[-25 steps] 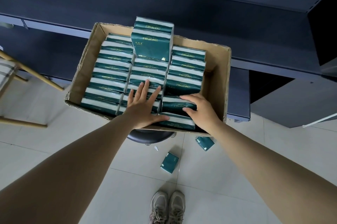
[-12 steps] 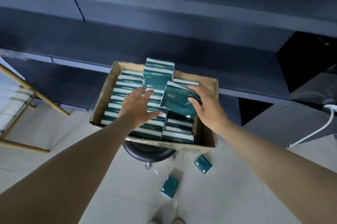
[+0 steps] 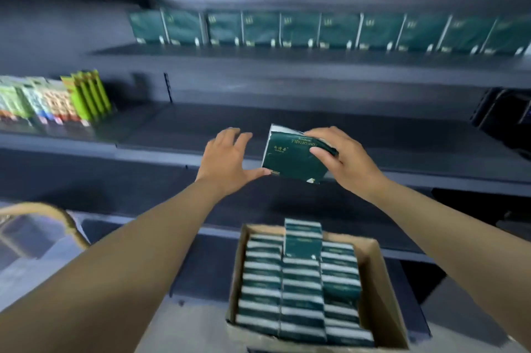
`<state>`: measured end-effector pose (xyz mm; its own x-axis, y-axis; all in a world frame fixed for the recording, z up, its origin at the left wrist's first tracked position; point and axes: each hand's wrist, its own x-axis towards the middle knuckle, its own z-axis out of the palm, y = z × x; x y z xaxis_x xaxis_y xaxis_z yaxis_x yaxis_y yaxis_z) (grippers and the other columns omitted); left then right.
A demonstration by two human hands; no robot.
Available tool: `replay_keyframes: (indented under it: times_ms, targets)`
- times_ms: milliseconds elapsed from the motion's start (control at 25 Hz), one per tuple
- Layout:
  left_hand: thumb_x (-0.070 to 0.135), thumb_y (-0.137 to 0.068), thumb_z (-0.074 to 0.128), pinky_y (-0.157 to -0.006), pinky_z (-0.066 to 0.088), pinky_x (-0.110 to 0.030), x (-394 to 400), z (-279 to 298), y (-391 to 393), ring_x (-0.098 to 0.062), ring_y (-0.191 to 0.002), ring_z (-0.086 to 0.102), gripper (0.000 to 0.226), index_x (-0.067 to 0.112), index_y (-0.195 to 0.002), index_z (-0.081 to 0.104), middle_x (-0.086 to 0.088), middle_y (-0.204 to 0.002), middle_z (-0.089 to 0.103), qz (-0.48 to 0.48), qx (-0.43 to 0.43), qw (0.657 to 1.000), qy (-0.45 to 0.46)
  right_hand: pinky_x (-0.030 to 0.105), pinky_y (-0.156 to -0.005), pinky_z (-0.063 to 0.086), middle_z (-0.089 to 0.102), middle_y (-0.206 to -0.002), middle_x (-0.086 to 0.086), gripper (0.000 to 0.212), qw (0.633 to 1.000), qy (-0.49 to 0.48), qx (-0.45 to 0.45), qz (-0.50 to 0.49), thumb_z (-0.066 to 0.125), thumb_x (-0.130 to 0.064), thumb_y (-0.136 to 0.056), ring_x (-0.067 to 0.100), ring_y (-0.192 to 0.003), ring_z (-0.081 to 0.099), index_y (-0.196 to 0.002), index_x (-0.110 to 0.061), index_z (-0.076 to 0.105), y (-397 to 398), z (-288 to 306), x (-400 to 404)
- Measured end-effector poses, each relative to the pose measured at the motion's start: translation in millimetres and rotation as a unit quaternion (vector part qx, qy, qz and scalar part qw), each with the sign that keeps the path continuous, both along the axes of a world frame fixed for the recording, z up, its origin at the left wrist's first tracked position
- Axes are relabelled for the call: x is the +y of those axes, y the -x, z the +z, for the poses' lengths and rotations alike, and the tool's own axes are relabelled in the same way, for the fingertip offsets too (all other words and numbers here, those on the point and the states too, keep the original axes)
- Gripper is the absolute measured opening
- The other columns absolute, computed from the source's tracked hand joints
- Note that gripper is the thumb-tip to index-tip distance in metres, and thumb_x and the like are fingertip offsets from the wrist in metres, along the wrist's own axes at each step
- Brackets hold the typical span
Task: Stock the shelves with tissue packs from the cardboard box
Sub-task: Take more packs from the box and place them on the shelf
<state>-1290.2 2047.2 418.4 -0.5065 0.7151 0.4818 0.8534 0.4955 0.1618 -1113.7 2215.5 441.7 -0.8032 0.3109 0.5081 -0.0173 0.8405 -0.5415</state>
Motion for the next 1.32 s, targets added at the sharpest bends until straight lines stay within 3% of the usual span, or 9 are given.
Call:
replay_keyframes:
  times_ms: [120,240,360,560,640,880,1080,1200,1320]
  targets:
    - [0.071,-0.072,0.059,-0.11,0.021,-0.037,-30.7,62.7,47.7,-0.023,-0.137,0.025,0.092,0.018,-0.143,0.035,-0.008,-0.145,0.034,-0.011,0.054,0.998,-0.017,0.018,-0.098,0.038,0.059,-0.113,-0.002,0.028,0.999,-0.023,0.027,-0.008,0.054,-0.015,-0.094,0.012,-0.108,0.052,-0.121,-0.021,0.058,39.7,57.3,-33.1]
    - [0.07,-0.071,0.06,-0.109,0.022,-0.038,-57.8,107.9,92.3,-0.023,-0.136,0.026,0.091,0.019,-0.142,0.035,-0.008,-0.145,0.033,-0.021,0.076,0.995,-0.054,0.024,-0.099,0.039,0.059,-0.116,-0.001,0.028,0.999,-0.032,0.04,-0.017,0.053,-0.018,-0.094,0.011,-0.111,0.051,-0.121,-0.022,0.057,80.6,104.8,-62.0]
    - [0.07,-0.071,0.061,-0.11,0.023,-0.039,-67.4,137.8,139.6,-0.023,-0.138,0.025,0.093,0.018,-0.143,0.035,-0.009,-0.146,0.033,-0.028,0.092,0.992,-0.076,0.003,-0.09,0.032,0.059,-0.116,0.0,0.028,0.998,-0.047,0.049,-0.017,0.053,-0.016,-0.095,0.004,-0.105,0.05,-0.122,-0.021,0.058,123.6,140.7,-79.0]
    - [0.072,-0.07,0.06,-0.109,0.024,-0.039,-43.9,169.2,236.2,-0.023,-0.136,0.027,0.093,0.018,-0.142,0.035,-0.009,-0.145,0.034,-0.028,0.114,0.988,-0.105,0.005,-0.088,0.035,0.057,-0.117,-0.004,0.029,0.994,-0.078,0.07,-0.038,0.052,-0.019,-0.095,0.012,-0.109,0.051,-0.124,-0.022,0.056,214.6,173.4,-63.6]
    - [0.072,-0.071,0.06,-0.109,0.023,-0.04,-22.3,173.9,276.7,-0.023,-0.137,0.026,0.093,0.02,-0.143,0.032,-0.007,-0.147,0.031,-0.023,0.108,0.989,-0.103,0.0,-0.089,0.029,0.056,-0.117,-0.006,0.029,0.991,-0.102,0.071,-0.05,0.051,-0.019,-0.096,0.005,-0.11,0.048,-0.125,-0.022,0.056,255.8,178.7,-42.3]
    - [0.067,-0.078,0.057,-0.115,0.011,-0.037,58.1,163.7,382.8,-0.024,-0.143,0.011,0.093,0.023,-0.149,0.017,-0.01,-0.153,0.017,-0.008,0.099,0.994,-0.039,0.016,-0.098,0.025,0.056,-0.119,-0.002,0.028,0.984,-0.127,0.036,-0.119,0.049,-0.018,-0.096,0.015,-0.12,0.045,-0.123,-0.019,0.057,365.7,175.5,59.9]
    - [0.066,-0.082,0.054,-0.116,0.0,-0.037,107.6,154.8,430.2,-0.023,-0.145,0.004,0.091,0.024,-0.15,0.01,-0.009,-0.156,0.011,-0.024,0.128,0.991,-0.035,0.027,-0.1,0.034,0.053,-0.11,-0.006,0.026,0.983,-0.134,0.042,-0.122,0.055,-0.015,-0.093,0.018,-0.112,0.047,-0.118,-0.018,0.061,430.3,151.1,106.0]
    - [0.068,-0.08,0.053,-0.115,-0.007,-0.038,121.3,151.2,443.9,-0.022,-0.145,0.004,0.094,0.025,-0.151,0.008,-0.006,-0.154,0.013,-0.021,0.134,0.99,-0.04,0.017,-0.1,0.022,0.047,-0.12,-0.005,0.036,0.975,-0.168,0.031,-0.143,0.063,-0.024,-0.088,0.013,-0.118,0.035,-0.123,-0.02,0.057,444.5,143.1,116.1]
    - [0.068,-0.079,0.054,-0.114,-0.007,-0.037,125.3,147.9,447.6,-0.021,-0.143,0.009,0.095,0.025,-0.151,0.009,-0.005,-0.149,0.022,-0.017,0.141,0.989,-0.048,0.026,-0.105,0.024,0.042,-0.131,-0.001,0.051,0.965,-0.198,0.012,-0.171,0.067,-0.028,-0.085,0.015,-0.124,0.029,-0.131,-0.021,0.049,449.6,136.8,118.9]
